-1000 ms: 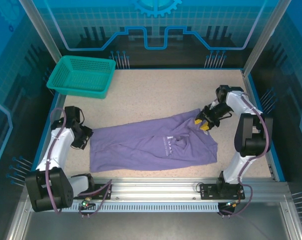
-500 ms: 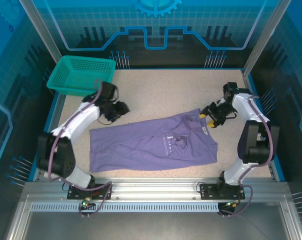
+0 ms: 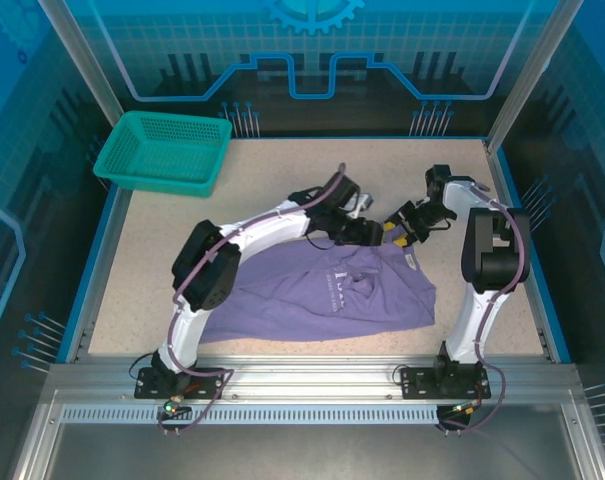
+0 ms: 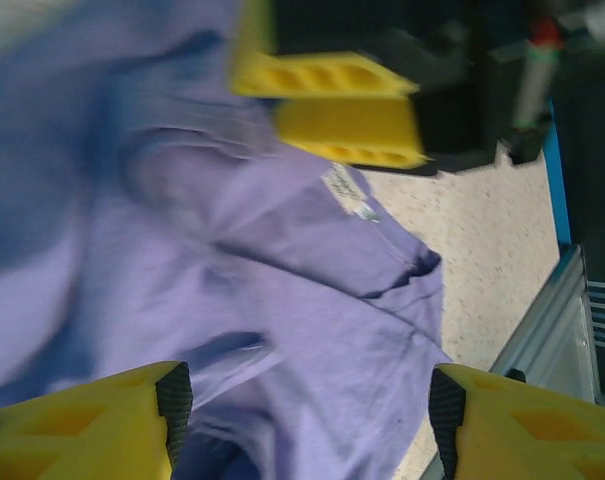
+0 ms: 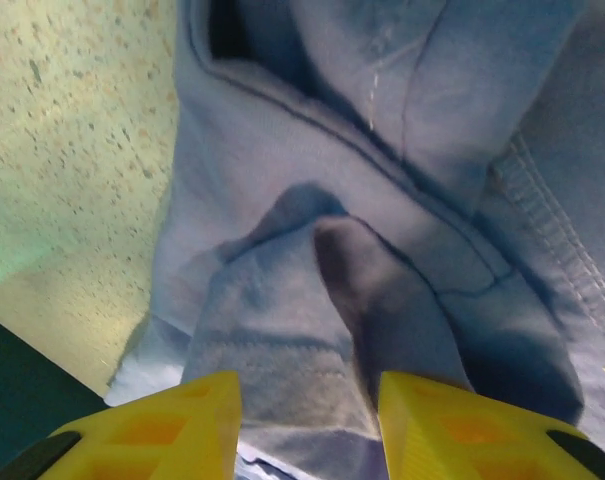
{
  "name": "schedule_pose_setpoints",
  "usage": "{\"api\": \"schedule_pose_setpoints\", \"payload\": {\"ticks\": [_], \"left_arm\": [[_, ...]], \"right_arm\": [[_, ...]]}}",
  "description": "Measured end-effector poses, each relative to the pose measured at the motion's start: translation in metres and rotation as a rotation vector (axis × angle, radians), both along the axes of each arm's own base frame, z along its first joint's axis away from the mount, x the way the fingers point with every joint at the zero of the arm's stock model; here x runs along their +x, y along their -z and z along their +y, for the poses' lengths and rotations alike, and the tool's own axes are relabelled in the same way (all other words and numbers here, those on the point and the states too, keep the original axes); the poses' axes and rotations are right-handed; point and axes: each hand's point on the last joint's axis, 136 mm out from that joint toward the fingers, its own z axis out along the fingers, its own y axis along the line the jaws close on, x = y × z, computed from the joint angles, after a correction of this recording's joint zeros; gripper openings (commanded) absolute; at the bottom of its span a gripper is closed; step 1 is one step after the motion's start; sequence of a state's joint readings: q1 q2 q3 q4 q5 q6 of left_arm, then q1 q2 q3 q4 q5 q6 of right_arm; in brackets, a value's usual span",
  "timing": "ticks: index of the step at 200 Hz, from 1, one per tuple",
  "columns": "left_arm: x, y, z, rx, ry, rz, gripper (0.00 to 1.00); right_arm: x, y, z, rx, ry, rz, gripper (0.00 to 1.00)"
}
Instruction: Fold and stack the t-shirts
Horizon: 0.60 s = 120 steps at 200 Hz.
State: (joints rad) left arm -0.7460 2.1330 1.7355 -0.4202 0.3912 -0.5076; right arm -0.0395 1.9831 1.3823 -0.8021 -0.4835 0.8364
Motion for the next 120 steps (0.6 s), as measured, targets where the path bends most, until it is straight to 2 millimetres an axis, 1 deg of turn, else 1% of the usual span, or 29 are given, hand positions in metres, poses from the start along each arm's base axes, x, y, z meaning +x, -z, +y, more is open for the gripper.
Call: {"api": "schedule_pose_setpoints", "payload": {"ticks": [8,17,44,56,76,102,120], "left_arm": [[-0.006,0.001,-0.009,0.0,0.026,-0.008,0.68],[-0.01,0.003,-0.015,0.002,0.041,-0.009,0.67],[-0.017,0.013,-0.024,0.02,0.062,0.002,0.59],[-0.016,0.02,-0.026,0.038,0.057,0.008,0.57],[-0.016,0.034,-0.025,0.089,0.045,0.016,0.6],[-0.017,0.048,-0.027,0.155,0.037,0.025,0.6],[-0.016,0.054,-0.03,0.191,0.034,0.026,0.56]], "right_arm": [[0.001,0.0,0.001,0.005,0.005,-0.002,0.4],[0.003,0.0,0.001,0.012,0.01,-0.005,0.39],[0.006,-0.001,0.003,0.024,0.018,-0.013,0.35],[0.007,0.0,0.003,0.026,0.02,-0.015,0.34],[0.007,0.004,0.003,0.027,0.021,-0.006,0.34],[0.007,0.007,0.003,0.027,0.02,0.002,0.35],[0.007,0.007,0.003,0.027,0.018,-0.001,0.33]]}}
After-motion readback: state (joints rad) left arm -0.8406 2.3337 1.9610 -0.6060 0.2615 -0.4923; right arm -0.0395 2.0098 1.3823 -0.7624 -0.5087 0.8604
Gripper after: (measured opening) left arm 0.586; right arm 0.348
